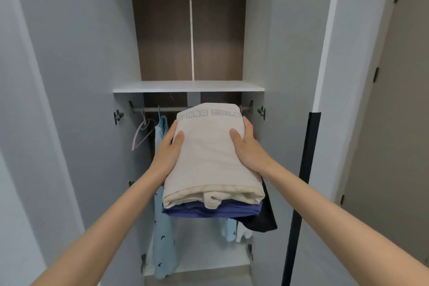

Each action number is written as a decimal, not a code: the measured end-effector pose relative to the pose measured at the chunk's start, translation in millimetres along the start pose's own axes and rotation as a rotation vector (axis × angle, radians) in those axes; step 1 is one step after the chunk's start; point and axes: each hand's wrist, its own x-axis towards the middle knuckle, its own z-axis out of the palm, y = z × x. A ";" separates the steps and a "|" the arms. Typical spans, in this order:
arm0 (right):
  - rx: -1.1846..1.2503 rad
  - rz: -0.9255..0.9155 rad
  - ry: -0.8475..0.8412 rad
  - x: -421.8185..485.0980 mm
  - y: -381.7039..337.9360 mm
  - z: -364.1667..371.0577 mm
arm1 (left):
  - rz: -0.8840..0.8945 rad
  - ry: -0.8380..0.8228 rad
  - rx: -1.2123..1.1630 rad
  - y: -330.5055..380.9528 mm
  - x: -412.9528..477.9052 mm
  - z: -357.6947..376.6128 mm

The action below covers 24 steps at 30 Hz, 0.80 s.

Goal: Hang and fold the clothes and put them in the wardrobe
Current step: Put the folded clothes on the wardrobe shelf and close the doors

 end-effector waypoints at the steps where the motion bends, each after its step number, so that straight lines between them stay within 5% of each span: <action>1: -0.021 -0.017 -0.004 15.9 -3.2 -1.6 | 0.019 0.023 0.010 3.2 12.0 -1.8; 24: 0.109 -0.377 -0.134 331.7 -84.4 43.9 | 0.096 0.417 0.040 23.6 263.0 -63.4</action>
